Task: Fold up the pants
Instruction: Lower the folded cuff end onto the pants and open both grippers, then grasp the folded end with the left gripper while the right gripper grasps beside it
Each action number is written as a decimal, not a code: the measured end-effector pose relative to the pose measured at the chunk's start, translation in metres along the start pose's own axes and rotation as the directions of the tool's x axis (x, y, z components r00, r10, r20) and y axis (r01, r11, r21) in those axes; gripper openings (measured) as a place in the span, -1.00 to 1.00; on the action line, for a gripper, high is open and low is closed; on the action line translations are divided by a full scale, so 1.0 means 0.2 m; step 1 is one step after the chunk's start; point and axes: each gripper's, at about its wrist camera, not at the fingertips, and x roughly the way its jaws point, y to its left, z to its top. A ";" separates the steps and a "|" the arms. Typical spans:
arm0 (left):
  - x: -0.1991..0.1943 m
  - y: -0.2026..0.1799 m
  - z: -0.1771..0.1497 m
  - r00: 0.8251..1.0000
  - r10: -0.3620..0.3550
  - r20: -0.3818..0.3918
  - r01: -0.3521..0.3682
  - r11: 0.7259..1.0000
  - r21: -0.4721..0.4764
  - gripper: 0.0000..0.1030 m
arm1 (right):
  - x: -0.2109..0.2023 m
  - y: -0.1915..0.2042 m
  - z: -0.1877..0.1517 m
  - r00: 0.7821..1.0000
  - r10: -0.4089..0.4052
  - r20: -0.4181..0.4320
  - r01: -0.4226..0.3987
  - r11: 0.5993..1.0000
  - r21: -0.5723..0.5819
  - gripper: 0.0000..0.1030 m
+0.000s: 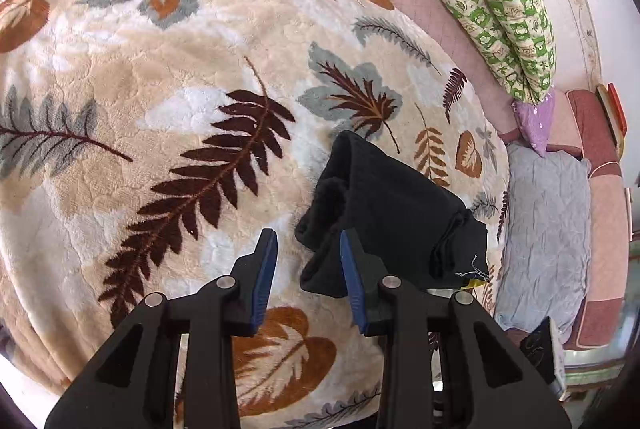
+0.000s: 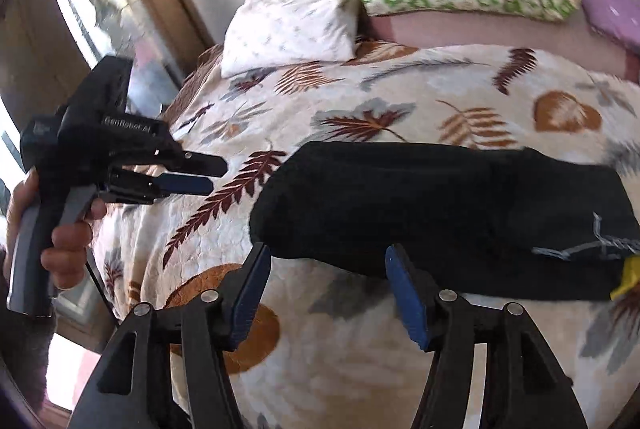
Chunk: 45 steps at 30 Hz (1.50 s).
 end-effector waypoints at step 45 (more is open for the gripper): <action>0.53 -0.06 0.40 0.944 -0.259 -0.206 0.259 0.966 -0.029 -0.05 | 0.28 0.03 0.04 1.000 -0.024 -0.003 0.024 0.999 0.024 -0.48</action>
